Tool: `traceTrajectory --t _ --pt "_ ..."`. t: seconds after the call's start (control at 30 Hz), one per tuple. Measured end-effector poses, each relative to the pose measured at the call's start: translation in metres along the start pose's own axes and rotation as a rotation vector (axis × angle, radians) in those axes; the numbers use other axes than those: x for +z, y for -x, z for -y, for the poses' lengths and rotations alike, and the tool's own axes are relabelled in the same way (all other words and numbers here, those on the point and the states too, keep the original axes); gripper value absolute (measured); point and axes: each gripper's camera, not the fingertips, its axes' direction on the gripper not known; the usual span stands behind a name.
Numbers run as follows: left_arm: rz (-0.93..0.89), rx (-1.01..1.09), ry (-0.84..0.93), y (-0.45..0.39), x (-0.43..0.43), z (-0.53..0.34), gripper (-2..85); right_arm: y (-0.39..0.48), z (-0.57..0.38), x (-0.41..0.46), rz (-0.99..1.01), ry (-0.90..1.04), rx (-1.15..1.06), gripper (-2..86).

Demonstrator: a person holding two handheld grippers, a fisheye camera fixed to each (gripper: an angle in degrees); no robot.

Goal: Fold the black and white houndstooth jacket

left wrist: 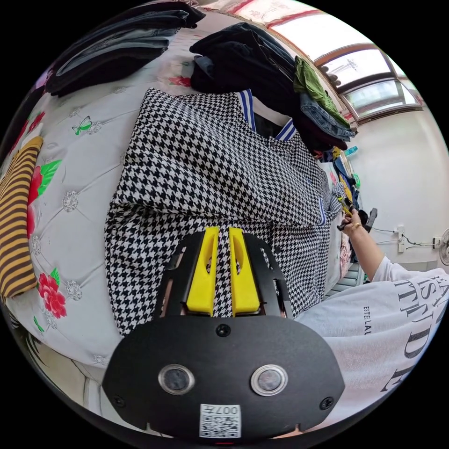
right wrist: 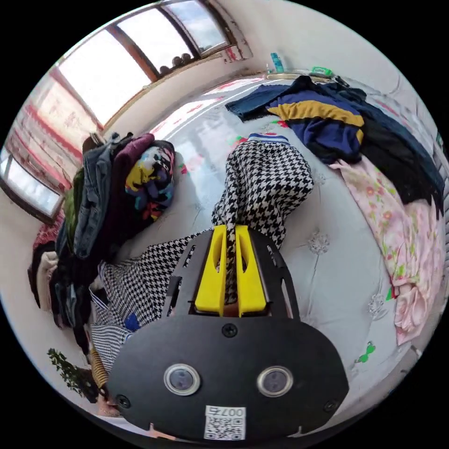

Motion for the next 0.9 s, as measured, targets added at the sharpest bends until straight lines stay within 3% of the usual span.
traceTrajectory --t 0.1,0.17,0.27,0.37,0.43,0.53,0.63,0.73,0.8,0.9 --pt "-0.017 -0.033 -0.006 0.013 -0.001 0.000 4.3 -0.083 -0.029 -0.044 0.426 -0.146 0.348 1.3" --pt "-0.055 -0.059 -0.017 0.024 -0.004 -0.002 4.2 -0.099 -0.047 -0.058 0.561 -0.205 0.432 0.9" --pt "-0.102 -0.087 -0.056 0.039 -0.016 -0.007 4.1 -0.050 -0.057 -0.081 0.650 -0.207 0.217 0.4" --pt "-0.103 -0.052 -0.104 0.046 -0.035 -0.016 4.5 0.059 -0.081 -0.104 0.705 -0.086 -0.268 0.3" --pt "-0.094 -0.016 -0.138 0.052 -0.049 -0.025 5.1 0.166 -0.147 -0.112 0.651 0.110 -0.763 0.4" --pt "-0.112 -0.008 -0.186 0.067 -0.061 -0.038 5.9 0.258 -0.280 -0.088 0.493 0.384 -1.228 0.8" --pt "-0.164 -0.013 -0.205 0.083 -0.065 -0.045 6.4 0.293 -0.430 -0.032 0.168 0.580 -1.575 1.9" --pt "-0.204 0.013 -0.206 0.089 -0.069 -0.047 7.7 0.286 -0.557 0.009 -0.165 0.622 -1.894 3.3" --pt "-0.209 0.061 -0.217 0.084 -0.075 -0.046 8.3 0.277 -0.600 0.015 -0.331 0.506 -1.981 4.1" --pt "-0.230 0.191 -0.234 0.060 -0.080 -0.034 9.1 0.268 -0.620 0.006 -0.357 0.400 -1.919 4.5"
